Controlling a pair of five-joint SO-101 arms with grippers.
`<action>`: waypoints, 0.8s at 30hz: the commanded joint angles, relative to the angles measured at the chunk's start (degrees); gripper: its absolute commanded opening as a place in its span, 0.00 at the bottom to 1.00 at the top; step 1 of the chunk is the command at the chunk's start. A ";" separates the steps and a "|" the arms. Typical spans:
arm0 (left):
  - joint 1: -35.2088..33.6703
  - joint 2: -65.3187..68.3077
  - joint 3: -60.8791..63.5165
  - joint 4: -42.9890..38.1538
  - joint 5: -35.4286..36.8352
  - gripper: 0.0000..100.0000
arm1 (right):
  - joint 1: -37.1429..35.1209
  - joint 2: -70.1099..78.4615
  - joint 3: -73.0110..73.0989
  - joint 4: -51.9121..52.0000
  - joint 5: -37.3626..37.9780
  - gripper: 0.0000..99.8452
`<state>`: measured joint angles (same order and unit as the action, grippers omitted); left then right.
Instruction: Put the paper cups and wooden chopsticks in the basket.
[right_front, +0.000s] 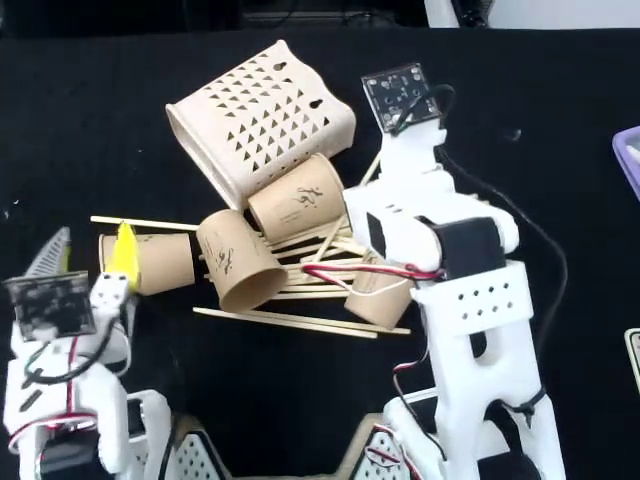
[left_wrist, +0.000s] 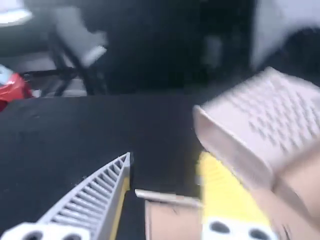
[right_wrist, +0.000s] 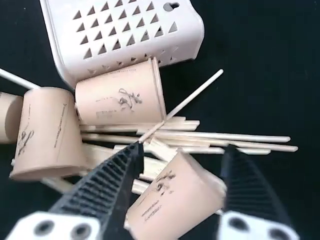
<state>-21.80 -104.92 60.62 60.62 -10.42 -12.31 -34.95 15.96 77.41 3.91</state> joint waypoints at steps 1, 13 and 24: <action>-1.71 3.78 0.57 -3.34 0.79 0.26 | 6.33 3.12 -9.19 1.32 0.00 0.26; 4.62 45.63 -17.54 -3.52 6.95 0.26 | 10.90 32.57 -42.07 13.45 0.53 0.23; 7.52 85.10 -43.12 -1.58 14.95 0.26 | 11.34 58.77 -68.62 11.52 0.00 0.23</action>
<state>-16.00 -27.65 23.69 57.45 2.51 -1.67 19.91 -45.76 90.33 4.00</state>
